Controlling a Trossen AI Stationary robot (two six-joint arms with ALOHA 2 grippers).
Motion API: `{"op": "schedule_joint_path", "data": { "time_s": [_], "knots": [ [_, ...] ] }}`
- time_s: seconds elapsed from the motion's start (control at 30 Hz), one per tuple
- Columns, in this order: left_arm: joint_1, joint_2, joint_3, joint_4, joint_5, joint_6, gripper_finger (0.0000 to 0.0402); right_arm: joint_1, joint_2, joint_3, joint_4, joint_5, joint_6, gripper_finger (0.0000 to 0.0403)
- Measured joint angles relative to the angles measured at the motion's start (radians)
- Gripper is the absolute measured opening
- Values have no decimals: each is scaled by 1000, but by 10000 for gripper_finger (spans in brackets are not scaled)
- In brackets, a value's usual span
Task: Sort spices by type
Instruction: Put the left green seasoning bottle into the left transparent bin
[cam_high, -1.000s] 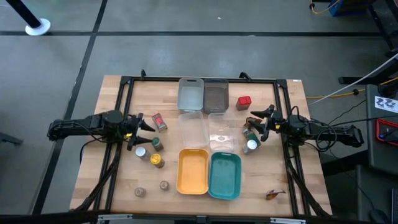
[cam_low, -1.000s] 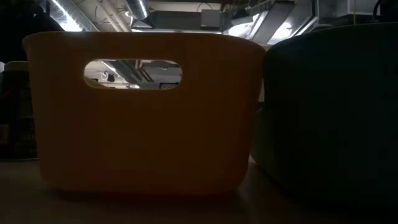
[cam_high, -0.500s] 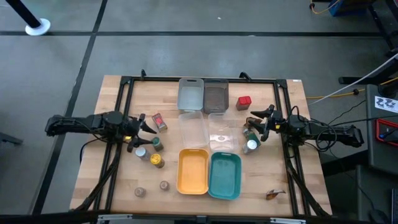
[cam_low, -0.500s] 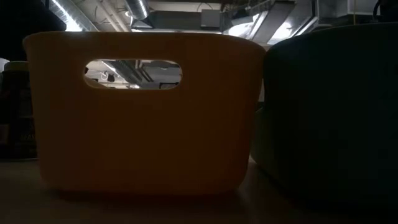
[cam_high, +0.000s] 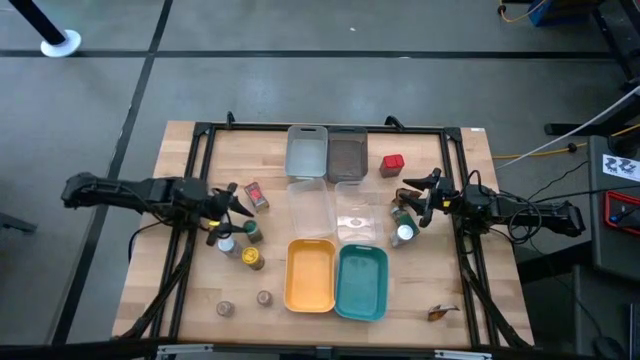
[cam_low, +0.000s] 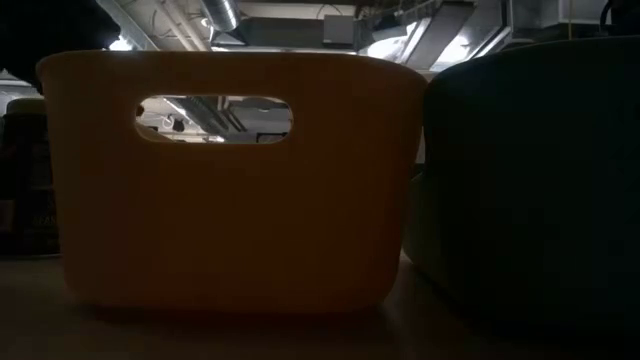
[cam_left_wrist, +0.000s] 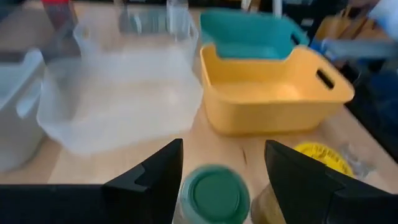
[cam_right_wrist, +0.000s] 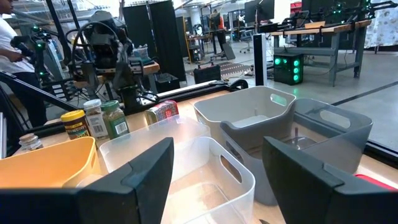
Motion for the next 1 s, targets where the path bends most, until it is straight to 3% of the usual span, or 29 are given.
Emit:
{"op": "schedule_joint_path", "data": {
  "time_s": [0.5, 0.73, 1.0],
  "knots": [
    [0, 250, 165, -127, -10, 38, 210, 0, 0, 0, 0, 0, 0, 243],
    [2, 256, 195, -114, -11, 16, 210, 0, 0, 0, 0, 0, 0, 243],
    [0, 256, 195, -93, -11, -146, 210, 0, 0, 0, 0, 0, -1, 243]
  ]
}}
